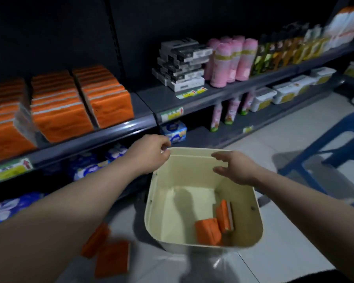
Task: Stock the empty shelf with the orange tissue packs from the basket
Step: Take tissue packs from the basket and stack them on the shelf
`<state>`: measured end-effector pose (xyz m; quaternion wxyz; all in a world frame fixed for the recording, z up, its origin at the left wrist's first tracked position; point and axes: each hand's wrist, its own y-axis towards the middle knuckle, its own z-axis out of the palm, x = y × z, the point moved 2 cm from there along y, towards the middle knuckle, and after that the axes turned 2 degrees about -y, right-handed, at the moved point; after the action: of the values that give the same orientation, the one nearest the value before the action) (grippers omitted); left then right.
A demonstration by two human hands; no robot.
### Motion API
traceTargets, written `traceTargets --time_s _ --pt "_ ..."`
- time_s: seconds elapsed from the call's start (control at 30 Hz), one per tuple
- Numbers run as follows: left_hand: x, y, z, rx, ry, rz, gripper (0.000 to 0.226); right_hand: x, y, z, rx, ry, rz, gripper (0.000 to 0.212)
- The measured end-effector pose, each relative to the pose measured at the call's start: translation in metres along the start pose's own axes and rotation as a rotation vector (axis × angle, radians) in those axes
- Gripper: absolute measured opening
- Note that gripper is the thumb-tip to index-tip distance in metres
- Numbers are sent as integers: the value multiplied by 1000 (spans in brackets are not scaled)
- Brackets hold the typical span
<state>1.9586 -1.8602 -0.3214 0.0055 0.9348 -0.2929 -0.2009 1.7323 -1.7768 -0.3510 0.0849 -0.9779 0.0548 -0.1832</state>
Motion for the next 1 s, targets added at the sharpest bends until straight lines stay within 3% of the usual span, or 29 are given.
traceTargets --time_s 0.23,0.53,0.67,0.87,1.0 --pt "-11 20 127 334 -132 -67 28 -64 2 59 182 11 146 57" --pt "3 33 270 570 -364 -259 30 -93 54 117 167 137 212 57" --pt "14 33 313 672 -357 -300 37 -108 71 145 229 153 273 56" --pt "17 21 361 972 -225 -233 65 -122 95 157 230 162 319 54" --pt "19 13 376 1032 -181 -233 64 -131 99 165 250 123 325 52"
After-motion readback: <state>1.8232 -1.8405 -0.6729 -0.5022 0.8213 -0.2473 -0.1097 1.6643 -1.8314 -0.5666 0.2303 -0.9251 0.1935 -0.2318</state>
